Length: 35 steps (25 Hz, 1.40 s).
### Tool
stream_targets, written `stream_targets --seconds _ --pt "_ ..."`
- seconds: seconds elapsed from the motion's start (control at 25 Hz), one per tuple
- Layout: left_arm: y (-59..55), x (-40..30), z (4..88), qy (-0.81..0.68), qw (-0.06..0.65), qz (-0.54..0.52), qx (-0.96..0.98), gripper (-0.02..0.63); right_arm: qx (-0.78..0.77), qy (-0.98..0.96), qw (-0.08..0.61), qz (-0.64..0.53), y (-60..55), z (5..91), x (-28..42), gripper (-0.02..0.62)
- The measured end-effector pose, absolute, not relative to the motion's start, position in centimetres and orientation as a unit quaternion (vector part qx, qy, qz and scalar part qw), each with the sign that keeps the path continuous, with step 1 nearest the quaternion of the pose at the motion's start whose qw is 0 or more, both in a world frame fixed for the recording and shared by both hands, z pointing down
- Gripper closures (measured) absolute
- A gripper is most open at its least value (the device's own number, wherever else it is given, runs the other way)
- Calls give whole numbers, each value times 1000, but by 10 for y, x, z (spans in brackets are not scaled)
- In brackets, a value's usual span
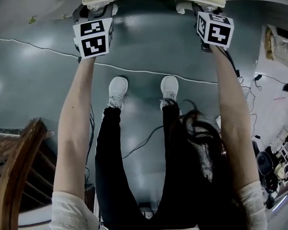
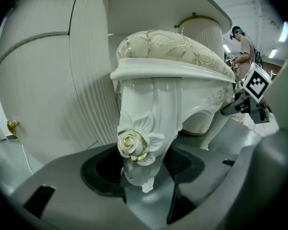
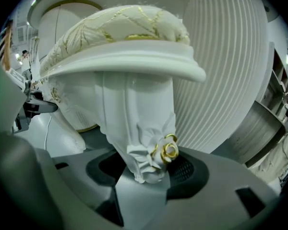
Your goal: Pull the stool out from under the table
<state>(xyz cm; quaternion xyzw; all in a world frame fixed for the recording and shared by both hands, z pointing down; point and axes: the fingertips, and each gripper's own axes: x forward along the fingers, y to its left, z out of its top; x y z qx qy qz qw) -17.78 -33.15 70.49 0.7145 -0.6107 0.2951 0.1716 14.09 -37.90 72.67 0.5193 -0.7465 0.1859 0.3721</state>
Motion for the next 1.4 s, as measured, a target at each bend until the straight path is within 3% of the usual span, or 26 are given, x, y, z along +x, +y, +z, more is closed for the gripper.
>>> stream_targets --seconds 0.56,1.4 --pt "-283 -115 708 -684 203 262 650 336 467 -772 403 152 -411 729 183 339" --pt "-216 -159 711 -608 212 331 689 335 499 -733 416 201 -282 727 157 341"
